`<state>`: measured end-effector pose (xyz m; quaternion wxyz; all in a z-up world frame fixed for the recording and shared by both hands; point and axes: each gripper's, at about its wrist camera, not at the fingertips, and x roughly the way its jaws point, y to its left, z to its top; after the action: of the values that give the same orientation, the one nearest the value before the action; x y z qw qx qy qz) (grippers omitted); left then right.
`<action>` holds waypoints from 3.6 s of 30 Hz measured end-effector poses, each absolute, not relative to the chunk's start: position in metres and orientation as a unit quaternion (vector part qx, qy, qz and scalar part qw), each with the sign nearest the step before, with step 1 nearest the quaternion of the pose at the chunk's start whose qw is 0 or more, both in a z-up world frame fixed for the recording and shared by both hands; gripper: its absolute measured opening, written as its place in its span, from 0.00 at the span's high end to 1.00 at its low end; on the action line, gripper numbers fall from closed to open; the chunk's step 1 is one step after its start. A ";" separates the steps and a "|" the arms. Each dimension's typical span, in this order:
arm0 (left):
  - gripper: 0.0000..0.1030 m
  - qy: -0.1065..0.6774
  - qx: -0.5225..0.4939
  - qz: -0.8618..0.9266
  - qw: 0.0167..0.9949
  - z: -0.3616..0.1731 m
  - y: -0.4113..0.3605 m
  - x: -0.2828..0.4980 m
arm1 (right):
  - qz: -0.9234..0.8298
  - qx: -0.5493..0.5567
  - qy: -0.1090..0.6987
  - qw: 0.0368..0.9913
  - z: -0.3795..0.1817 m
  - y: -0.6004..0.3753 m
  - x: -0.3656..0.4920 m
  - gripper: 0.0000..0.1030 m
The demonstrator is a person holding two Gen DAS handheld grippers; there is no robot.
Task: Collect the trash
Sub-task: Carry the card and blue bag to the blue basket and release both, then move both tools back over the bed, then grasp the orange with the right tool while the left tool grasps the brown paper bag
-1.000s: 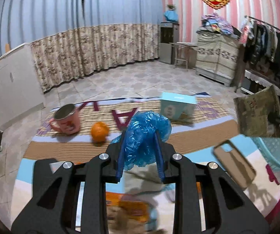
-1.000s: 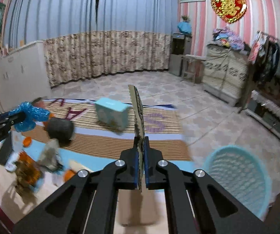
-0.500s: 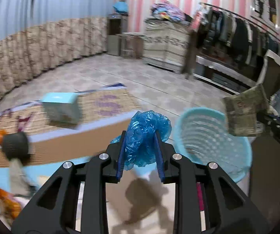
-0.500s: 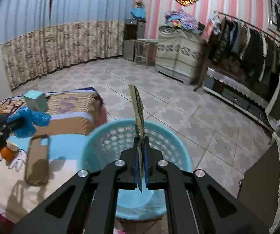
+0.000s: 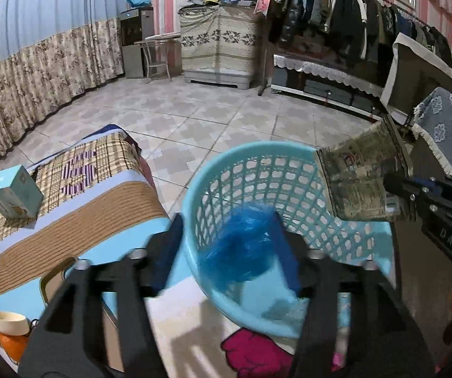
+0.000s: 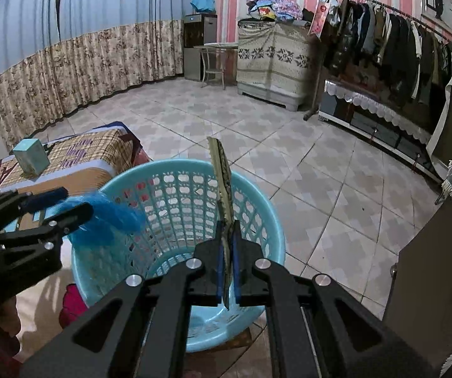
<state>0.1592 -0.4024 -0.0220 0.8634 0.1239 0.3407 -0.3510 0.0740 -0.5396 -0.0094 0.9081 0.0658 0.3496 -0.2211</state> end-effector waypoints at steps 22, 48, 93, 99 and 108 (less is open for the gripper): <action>0.05 0.258 0.116 -0.237 0.930 0.031 -0.311 0.159 | -0.252 0.070 0.365 0.893 -0.033 -0.524 0.108 0.34; 0.05 0.286 0.081 -0.017 0.955 0.019 -0.016 0.178 | -0.103 0.019 0.294 0.950 0.002 -0.245 0.148 0.06; 0.30 0.407 -0.004 -0.053 0.912 -0.058 0.018 0.183 | -0.023 0.017 0.350 0.936 -0.040 -0.218 0.173 0.60; 0.55 0.423 0.025 -0.064 0.903 -0.066 0.001 0.183 | -0.021 0.013 0.341 0.940 -0.036 -0.217 0.171 0.60; 0.56 0.381 -0.003 -0.086 0.921 -0.036 0.010 0.180 | -0.024 0.030 0.334 0.942 -0.032 -0.224 0.167 0.60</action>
<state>0.1798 0.0098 -0.0356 0.9205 -0.0032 0.3810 -0.0862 0.1672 -0.2236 -0.0317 0.9417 0.0300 0.3342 -0.0236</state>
